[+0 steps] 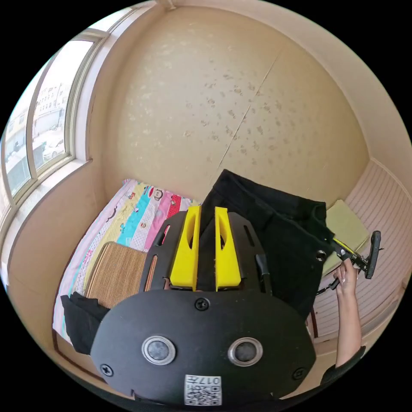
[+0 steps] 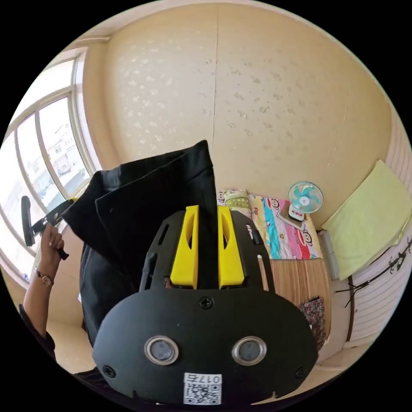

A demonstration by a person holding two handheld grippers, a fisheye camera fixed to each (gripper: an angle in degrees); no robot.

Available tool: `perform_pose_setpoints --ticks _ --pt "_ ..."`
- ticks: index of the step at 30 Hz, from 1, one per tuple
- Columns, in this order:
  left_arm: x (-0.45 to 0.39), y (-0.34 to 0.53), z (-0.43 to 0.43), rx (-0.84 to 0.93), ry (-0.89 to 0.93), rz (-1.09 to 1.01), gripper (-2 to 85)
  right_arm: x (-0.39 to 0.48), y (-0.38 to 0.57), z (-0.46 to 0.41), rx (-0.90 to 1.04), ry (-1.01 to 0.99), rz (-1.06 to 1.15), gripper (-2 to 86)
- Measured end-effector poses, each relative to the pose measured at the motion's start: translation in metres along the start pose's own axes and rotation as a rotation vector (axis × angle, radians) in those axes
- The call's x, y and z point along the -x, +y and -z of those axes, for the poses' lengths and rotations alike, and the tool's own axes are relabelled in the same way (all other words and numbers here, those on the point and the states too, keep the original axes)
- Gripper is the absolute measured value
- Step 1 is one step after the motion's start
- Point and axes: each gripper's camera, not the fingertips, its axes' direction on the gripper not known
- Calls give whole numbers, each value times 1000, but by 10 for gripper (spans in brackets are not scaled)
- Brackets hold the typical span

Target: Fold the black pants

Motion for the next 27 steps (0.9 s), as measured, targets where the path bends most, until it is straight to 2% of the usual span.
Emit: perform_pose_setpoints --ticks 3,5,7,10,13,16,18,21,23,25,27 --pt "51 60 -56 92 -66 -58 58 -45 76 -105 101 -81 -16 58" --pt "83 116 -89 192 -143 -91 57 -70 136 -170 261 -66 2 60" --pt "123 200 -132 379 -187 -52 47 -101 228 -241 479 -15 3 64" --pt "145 300 -171 608 -211 -20 21 -128 337 -294 690 -55 -16 74" --pt "136 372 -188 750 -159 9 13 -138 415 -315 801 -167 -48 99" --pt "119 411 -194 821 -84 91 19 -138 470 -327 915 -180 -60 136" --pt "107 420 -195 838 -22 125 30 -146 499 -331 957 -132 -90 141" --pt "83 416 -199 854 66 148 47 -173 528 -331 1001 -238 -200 84" --pt "65 403 -199 847 163 145 60 -187 520 -305 911 -346 -260 46" --pt "32 378 -200 853 334 107 91 -204 499 -254 727 -610 -333 32" --pt "5 358 -201 864 452 70 123 -218 489 -226 633 -783 -384 26"
